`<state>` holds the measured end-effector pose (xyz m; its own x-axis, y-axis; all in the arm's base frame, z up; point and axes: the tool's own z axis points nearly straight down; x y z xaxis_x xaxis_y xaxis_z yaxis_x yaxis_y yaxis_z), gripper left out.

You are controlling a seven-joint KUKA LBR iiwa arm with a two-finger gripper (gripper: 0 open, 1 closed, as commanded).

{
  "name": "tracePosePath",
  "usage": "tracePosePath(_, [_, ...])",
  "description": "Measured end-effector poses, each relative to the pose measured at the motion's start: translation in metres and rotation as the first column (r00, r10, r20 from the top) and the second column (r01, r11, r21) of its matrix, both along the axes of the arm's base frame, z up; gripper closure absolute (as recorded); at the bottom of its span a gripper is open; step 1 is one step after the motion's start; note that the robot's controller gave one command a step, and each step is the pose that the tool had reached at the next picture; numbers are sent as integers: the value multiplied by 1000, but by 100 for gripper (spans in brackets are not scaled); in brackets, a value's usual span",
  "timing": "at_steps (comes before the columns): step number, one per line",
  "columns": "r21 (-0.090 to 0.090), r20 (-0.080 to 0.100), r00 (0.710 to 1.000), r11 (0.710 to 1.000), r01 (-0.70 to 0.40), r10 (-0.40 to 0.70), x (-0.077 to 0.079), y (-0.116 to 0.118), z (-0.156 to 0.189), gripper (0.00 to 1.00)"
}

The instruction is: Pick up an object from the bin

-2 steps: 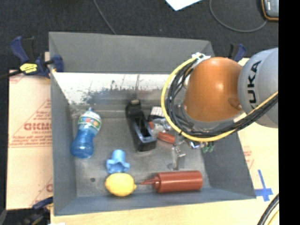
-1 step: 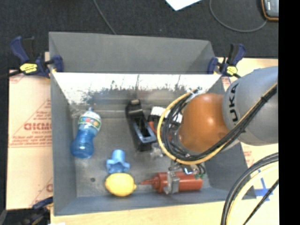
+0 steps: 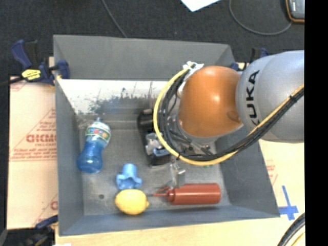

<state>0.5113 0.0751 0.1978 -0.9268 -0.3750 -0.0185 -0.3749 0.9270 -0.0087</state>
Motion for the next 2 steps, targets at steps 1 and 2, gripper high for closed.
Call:
tracePosePath(1, [5, 11, 998, 998, 56, -56, -17, -87, -112, 100])
tracePosePath(2, [2, 13, 999, 999, 51, -51, -17, -87, -112, 100])
